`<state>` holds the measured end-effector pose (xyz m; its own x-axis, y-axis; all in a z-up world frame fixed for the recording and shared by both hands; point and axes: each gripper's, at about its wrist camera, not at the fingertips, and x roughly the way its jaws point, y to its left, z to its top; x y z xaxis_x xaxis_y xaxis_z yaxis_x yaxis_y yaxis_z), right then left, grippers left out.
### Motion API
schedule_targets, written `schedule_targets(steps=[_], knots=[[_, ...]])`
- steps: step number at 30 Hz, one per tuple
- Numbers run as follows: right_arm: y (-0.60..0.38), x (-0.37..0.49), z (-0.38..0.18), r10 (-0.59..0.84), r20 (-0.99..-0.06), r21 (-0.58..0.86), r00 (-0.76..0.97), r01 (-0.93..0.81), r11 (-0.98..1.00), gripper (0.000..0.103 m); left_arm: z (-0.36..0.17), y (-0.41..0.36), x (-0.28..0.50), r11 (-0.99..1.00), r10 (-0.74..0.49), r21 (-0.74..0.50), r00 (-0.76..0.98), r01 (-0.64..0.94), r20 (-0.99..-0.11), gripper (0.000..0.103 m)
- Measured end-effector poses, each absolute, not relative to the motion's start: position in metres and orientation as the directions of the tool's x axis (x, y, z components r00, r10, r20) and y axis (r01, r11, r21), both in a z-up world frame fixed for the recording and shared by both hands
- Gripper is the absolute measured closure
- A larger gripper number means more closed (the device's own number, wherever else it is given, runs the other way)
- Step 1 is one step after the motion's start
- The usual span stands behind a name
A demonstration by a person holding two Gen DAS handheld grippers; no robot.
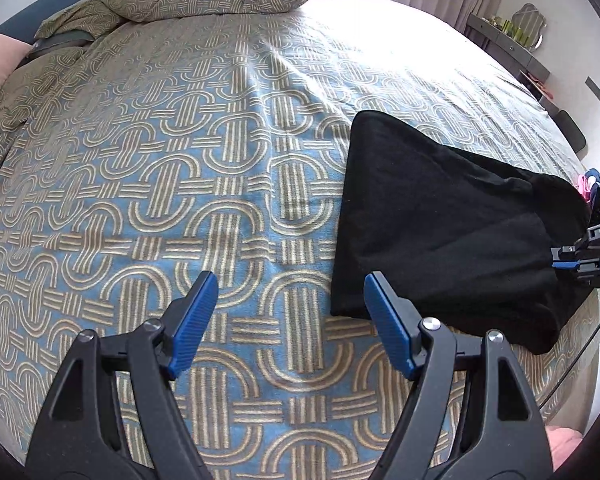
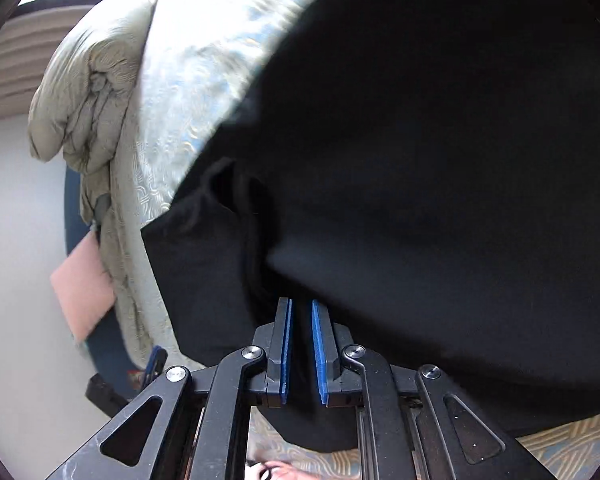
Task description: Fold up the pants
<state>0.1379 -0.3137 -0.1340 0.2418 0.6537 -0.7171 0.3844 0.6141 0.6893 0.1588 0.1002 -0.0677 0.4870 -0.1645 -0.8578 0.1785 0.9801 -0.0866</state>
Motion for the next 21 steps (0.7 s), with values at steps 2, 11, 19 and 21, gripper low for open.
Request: schedule_targets(steps=[2,11,19,21], knots=[[-0.318,0.127,-0.138,0.676,-0.684,0.723,0.275,0.377,0.579,0.091,-0.066,0.094,0.161,0.977,-0.171,-0.085,0.487,0.195,-0.857,0.027],[-0.35,0.069,-0.097,0.441,-0.8,0.571,0.408,0.291,0.768,0.074,-0.057,0.011,0.172,0.914,-0.279,-0.086,0.46,0.397,-0.843,0.027],[-0.425,-0.014,-0.092,0.294,-0.769,0.578,0.567,0.423,0.697,0.07,-0.07,-0.09,0.162,0.785,-0.387,-0.12,0.331,0.608,-0.86,0.027],[-0.448,-0.035,-0.101,0.255,-0.76,0.595,0.598,0.482,0.643,0.061,-0.078,-0.106,0.159,0.758,-0.406,-0.143,0.289,0.636,-0.867,0.027]])
